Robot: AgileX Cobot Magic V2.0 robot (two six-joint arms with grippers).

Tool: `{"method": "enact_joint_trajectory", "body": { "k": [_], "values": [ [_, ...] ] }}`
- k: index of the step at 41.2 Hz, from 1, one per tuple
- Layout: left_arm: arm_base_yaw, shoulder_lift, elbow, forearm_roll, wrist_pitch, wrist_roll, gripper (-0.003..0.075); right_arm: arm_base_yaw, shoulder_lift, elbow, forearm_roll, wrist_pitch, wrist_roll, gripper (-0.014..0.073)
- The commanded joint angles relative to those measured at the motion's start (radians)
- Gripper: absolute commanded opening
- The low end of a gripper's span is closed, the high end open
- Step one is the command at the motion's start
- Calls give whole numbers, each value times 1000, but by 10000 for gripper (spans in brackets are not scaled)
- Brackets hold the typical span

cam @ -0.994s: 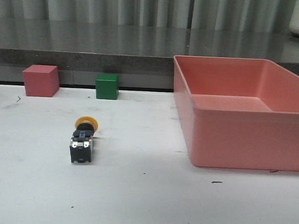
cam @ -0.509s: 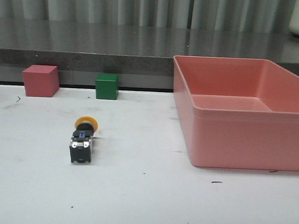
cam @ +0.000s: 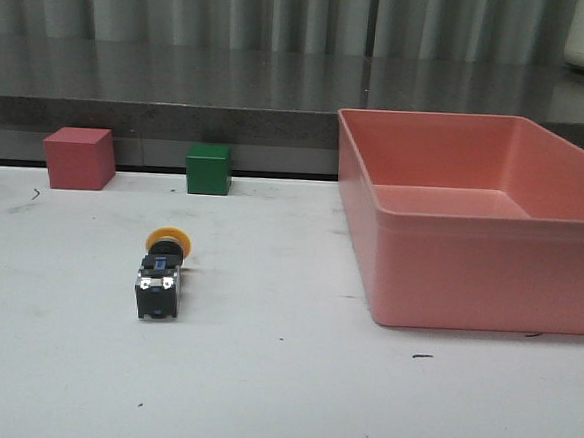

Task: Place and stand button with both arms
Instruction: 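Open the right gripper and raise it away from the button, then lower the left gripper over the button and grasp it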

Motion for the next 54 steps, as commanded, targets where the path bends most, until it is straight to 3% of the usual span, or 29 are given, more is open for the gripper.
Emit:
{"method": "enact_joint_trajectory", "body": {
  "k": [1,16,24,33,42,54],
  "values": [
    [-7,6,-35,-11,-101,-2,416,-2,-21,-13,-12,-71,-10,469],
    [-7,9,-35,-30,-153,-2,418,-2,-24,-13,-12,-55,-10,469],
    [-7,97,-100,-59,-76,-2,544,-2,-24,-13,-12,-55,-10,469],
    [-16,329,-245,-59,94,-2,568,-2,-24,-13,-12,-55,-10,469],
    [-137,576,-370,-1,146,-6,568,-2,-24,-13,-12,-55,-10,469],
    [-167,905,-602,25,318,-196,568,-2,-24,-13,-12,-55,-10,469]
  ]
}}
